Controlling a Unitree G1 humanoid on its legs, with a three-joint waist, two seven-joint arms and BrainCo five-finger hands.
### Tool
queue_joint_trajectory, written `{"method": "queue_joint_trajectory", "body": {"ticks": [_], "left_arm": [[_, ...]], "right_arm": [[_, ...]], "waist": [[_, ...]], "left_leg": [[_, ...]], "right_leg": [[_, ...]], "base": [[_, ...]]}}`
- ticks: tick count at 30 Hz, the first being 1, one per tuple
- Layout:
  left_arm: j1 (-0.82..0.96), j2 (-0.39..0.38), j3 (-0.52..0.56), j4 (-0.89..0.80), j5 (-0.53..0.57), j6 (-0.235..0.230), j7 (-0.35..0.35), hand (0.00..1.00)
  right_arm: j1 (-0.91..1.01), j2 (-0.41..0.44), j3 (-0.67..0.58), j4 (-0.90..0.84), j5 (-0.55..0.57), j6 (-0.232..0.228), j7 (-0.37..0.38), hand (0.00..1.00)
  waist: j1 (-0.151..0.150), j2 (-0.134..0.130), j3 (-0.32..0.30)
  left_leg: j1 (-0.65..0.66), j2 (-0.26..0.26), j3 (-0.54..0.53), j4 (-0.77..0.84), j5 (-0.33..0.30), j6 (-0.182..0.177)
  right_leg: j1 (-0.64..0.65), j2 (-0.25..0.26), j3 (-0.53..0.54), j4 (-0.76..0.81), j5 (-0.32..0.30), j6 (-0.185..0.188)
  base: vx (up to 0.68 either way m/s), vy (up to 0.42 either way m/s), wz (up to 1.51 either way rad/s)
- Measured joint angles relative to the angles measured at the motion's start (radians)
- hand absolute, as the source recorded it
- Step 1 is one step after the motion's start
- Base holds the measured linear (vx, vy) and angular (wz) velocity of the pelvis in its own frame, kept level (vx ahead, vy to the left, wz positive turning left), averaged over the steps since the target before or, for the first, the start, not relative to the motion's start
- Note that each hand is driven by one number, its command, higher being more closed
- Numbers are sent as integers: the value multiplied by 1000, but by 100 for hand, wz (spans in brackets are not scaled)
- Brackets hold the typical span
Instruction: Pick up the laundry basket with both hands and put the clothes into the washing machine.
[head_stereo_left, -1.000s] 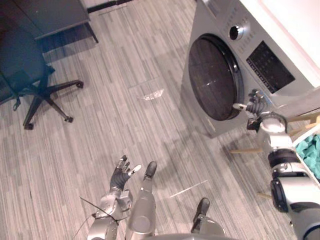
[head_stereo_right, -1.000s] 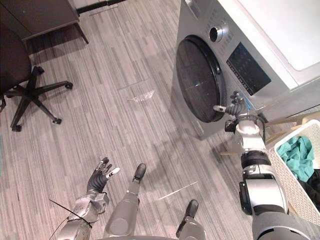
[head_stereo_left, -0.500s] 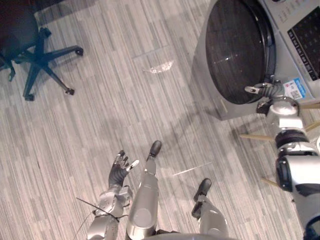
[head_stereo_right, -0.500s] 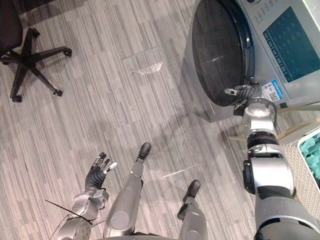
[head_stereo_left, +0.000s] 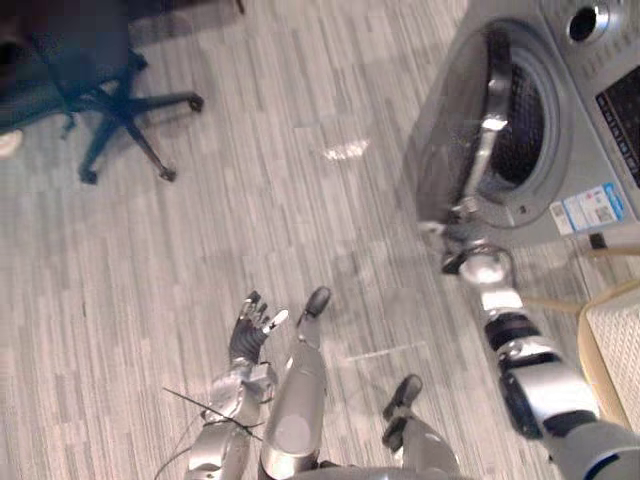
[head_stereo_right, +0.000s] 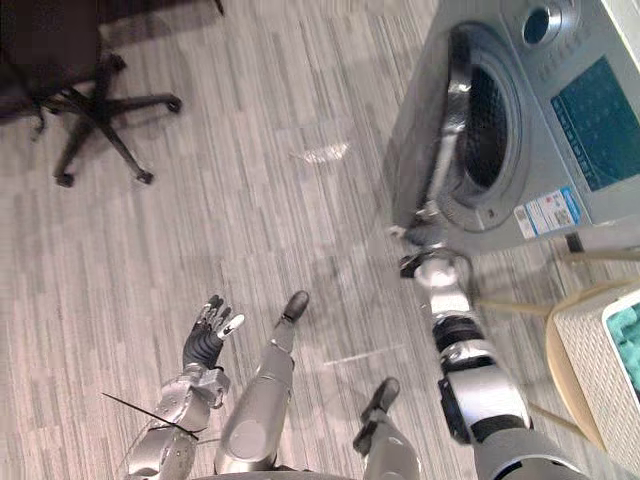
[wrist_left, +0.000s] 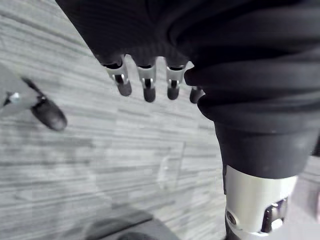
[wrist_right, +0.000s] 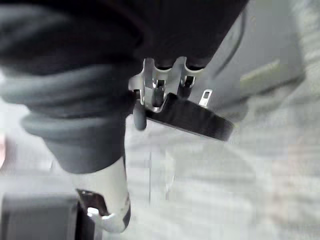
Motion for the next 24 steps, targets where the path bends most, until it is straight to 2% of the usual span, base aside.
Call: {"method": "queue_joint_trajectory", "body": {"ticks": [2, 3, 6, 7, 9, 11, 12, 15, 17, 22, 24], "left_arm": [[10, -10, 0, 3, 1, 2, 5, 0], [1, -11, -1, 0, 2, 1, 14, 0], [-1, -16, 3, -1, 7, -4, 18, 0], [1, -17, 3, 0, 14, -3, 19, 0], [5, -17, 10, 2, 23, -3, 18, 0], [-4, -15, 18, 38, 42, -7, 17, 0], [-9, -15, 22, 62, 42, -5, 17, 0], [-35, 6, 53, 172, 77, 8, 18, 0], [-47, 26, 72, 210, 91, 9, 18, 0], [-126, 95, 132, 304, 153, 22, 18, 0], [-249, 160, 161, 422, 167, 25, 18, 0]], "right_arm": [[24, 83, 176, -49, -1, 30, 91, 0], [64, 161, 250, -56, 0, 42, 135, 0], [126, 329, 358, -63, 15, 65, 211, 0], [148, 345, 367, -108, 21, 65, 227, 0], [180, 319, 343, -186, 23, 63, 229, 0], [242, 280, 240, -239, 25, 60, 227, 0], [265, 263, 203, -251, 25, 59, 226, 0], [418, 176, -8, -305, 12, 55, 203, 0], [530, 154, -105, -347, 12, 55, 202, 0], [737, 144, -259, -372, 12, 57, 205, 0], [771, 146, -317, -373, 14, 62, 206, 0]], "waist": [[33, 16, -37], [44, 12, -60], [54, 6, -65], [52, 4, -65], [41, -17, -76], [13, -49, -96], [1, -54, -101], [-61, -93, -124], [-83, -109, -134], [-171, -124, -153], [-216, -129, -151]], "left_leg": [[-3, -2, 8, 34, 3, 28], [2, -12, -1, 23, 17, 39], [15, -25, -8, 21, 23, 41], [22, -25, -6, 21, 23, 41], [39, -20, 12, 16, 23, 41], [52, -11, 32, 8, 23, 41], [56, -7, 37, 3, 23, 41], [77, 13, 66, -50, 29, 36], [93, 25, 93, -69, 32, 34], [121, 71, 199, -87, 36, 36], [90, 106, 251, -73, 32, 31]], "right_leg": [[7, -2, -11, 32, -18, 4], [18, -10, -24, 40, -26, 10], [55, -20, -52, 39, -43, 11], [65, -19, -51, 38, -43, 12], [73, -20, -43, 38, -47, 14], [70, -17, -16, 32, -50, 11], [68, -15, -12, 32, -50, 11], [31, -3, 31, 33, -48, 8], [19, 0, 61, 31, -43, 4], [-32, 22, 171, 11, -3, -3], [-75, 50, 230, -21, 40, -11]], "base": [[147, 0, 22], [205, -27, 42], [190, -8, 46], [102, 17, 16], [22, 24, -14], [-43, 31, -31], [-75, 35, -23], [-96, 47, -31], [-56, 30, -45], [6, -5, -73], [-25, -29, -84]]}}
